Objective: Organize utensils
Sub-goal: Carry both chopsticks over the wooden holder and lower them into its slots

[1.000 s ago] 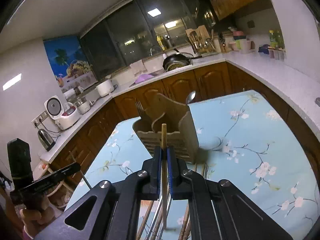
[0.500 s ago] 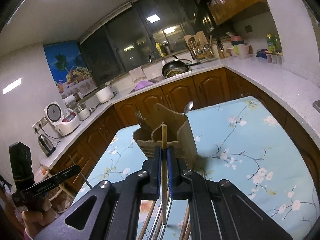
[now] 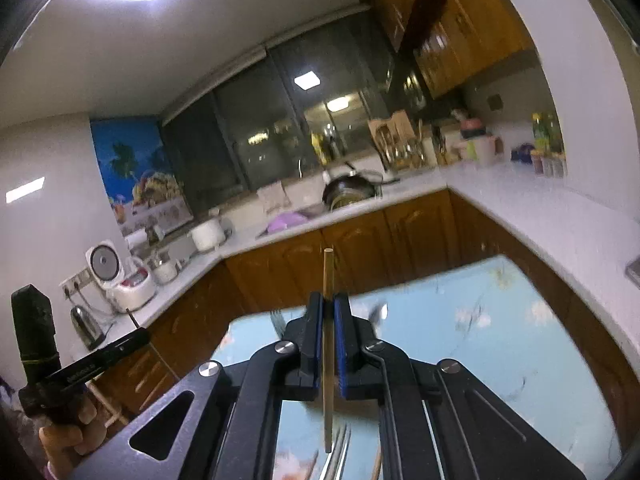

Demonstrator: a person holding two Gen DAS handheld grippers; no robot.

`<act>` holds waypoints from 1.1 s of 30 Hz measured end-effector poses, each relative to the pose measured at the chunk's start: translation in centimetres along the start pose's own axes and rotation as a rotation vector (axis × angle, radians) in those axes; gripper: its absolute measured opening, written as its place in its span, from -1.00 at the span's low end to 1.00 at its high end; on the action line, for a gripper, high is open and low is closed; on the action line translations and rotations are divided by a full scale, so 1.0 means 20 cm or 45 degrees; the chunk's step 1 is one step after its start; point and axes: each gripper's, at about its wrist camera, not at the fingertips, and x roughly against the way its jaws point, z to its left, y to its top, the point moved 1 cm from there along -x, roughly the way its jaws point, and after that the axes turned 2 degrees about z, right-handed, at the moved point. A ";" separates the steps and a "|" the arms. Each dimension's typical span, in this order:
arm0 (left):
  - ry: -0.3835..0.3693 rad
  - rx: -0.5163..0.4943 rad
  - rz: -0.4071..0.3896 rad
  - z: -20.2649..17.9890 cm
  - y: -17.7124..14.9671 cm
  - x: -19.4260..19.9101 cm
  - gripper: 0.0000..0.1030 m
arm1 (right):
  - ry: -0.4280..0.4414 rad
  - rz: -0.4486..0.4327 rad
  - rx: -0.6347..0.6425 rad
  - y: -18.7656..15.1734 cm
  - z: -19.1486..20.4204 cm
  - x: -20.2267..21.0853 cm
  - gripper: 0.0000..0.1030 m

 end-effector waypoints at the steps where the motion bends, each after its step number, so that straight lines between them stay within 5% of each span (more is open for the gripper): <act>1: -0.002 -0.001 -0.027 -0.01 0.03 -0.02 -0.94 | 0.000 -0.027 -0.001 0.04 0.00 -0.01 -0.89; 7: 0.022 0.016 -0.136 0.00 0.15 -0.21 -0.94 | -0.037 -0.130 0.018 0.21 0.01 -0.12 -0.89; 13: 0.061 0.064 -0.153 0.04 0.07 -0.50 -0.94 | -0.091 -0.140 0.084 0.21 0.02 -0.28 -0.89; 25: 0.098 0.093 -0.012 0.04 -0.15 -0.94 -0.94 | -0.145 0.018 0.041 -0.10 -0.12 -0.54 -0.89; 33: 0.105 0.070 0.035 0.08 -0.06 -0.90 -0.91 | -0.145 0.068 0.023 -0.14 -0.14 -0.57 -0.88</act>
